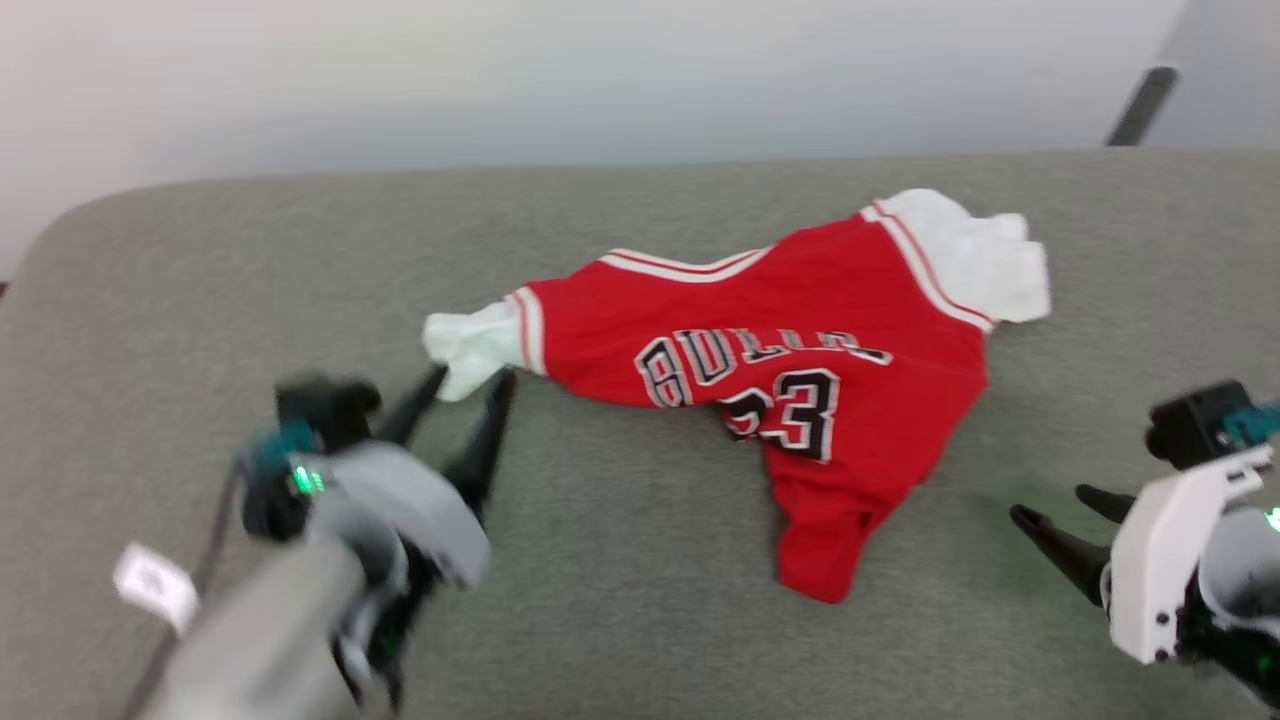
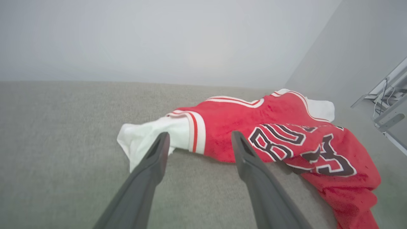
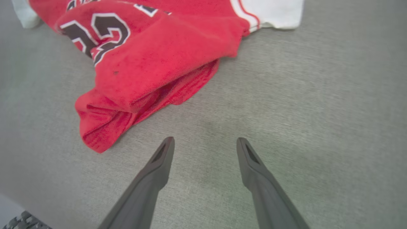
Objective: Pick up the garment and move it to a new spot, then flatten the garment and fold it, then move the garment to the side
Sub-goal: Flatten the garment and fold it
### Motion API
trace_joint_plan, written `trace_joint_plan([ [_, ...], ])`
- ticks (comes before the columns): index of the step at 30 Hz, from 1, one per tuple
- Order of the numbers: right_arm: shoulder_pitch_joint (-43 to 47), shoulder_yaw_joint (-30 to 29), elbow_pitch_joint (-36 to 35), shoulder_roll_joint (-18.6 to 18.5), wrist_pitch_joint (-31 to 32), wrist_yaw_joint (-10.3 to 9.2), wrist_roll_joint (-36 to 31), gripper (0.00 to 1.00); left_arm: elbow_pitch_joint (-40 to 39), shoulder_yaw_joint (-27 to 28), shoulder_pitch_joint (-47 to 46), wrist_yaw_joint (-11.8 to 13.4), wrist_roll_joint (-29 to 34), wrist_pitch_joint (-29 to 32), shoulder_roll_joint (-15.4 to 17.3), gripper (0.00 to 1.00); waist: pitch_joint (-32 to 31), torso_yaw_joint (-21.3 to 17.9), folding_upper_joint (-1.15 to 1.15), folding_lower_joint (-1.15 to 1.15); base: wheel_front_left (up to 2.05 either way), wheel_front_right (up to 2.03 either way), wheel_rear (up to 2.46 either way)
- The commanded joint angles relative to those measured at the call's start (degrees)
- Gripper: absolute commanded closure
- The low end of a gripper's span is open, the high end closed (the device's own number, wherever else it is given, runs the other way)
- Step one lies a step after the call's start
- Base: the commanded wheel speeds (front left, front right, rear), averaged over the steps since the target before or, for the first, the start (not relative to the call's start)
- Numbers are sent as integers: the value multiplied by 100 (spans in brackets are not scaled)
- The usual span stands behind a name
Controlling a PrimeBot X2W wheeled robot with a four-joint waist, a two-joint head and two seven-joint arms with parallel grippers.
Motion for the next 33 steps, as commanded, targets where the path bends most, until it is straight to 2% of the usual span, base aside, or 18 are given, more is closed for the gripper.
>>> trace_joint_plan([
  [1,-271,138,45,-80,321,-4,181,0,-415,379,570,196,371,6,-115,0,44,312,0,0,0,0,0],
  [3,-552,290,96,-201,634,-4,251,0,-883,809,1033,358,804,5,-284,0,90,413,0,0,0,0,0],
  [4,-552,290,96,-201,634,-4,251,0,-883,809,1033,358,804,5,-284,0,90,413,0,0,0,0,0],
  [9,-1335,694,236,-261,964,-4,195,0,-1552,1605,2024,444,1628,4,-644,0,169,643,0,0,0,0,0],
  [16,-2058,1847,917,-269,1272,-4,94,0,-1704,2201,2455,147,2189,3,-1077,0,278,881,0,0,0,0,0],
  [21,-2300,2771,1554,-274,1020,-4,18,0,-1610,2462,2463,-85,2421,4,-1363,0,349,971,0,0,0,0,0],
  [22,-2321,2911,1662,-270,917,-4,4,5,-1581,2506,2462,-122,2465,3,-1418,0,353,989,0,0,0,0,0],
  [23,-2329,3047,1768,-247,812,-4,15,52,-1558,2552,2469,-156,2503,4,-1471,0,354,1003,0,0,0,0,0],
  [25,-2337,3298,1923,-218,610,-3,73,88,-1509,2649,2496,-221,2563,3,-1551,0,356,1014,0,0,0,0,0],
  [26,-2340,3393,1973,-210,530,-2,112,100,-1485,2703,2509,-254,2596,4,-1583,0,355,1009,0,0,0,0,0],
  [29,-2425,3647,2010,-263,367,-1,221,100,-1448,2854,2566,-335,2697,3,-1659,0,349,966,0,0,0,0,0],
  [33,-2512,3924,1692,-370,240,0,495,100,-1414,3043,2664,-403,2813,3,-1722,0,308,867,0,0,0,0,0],
])
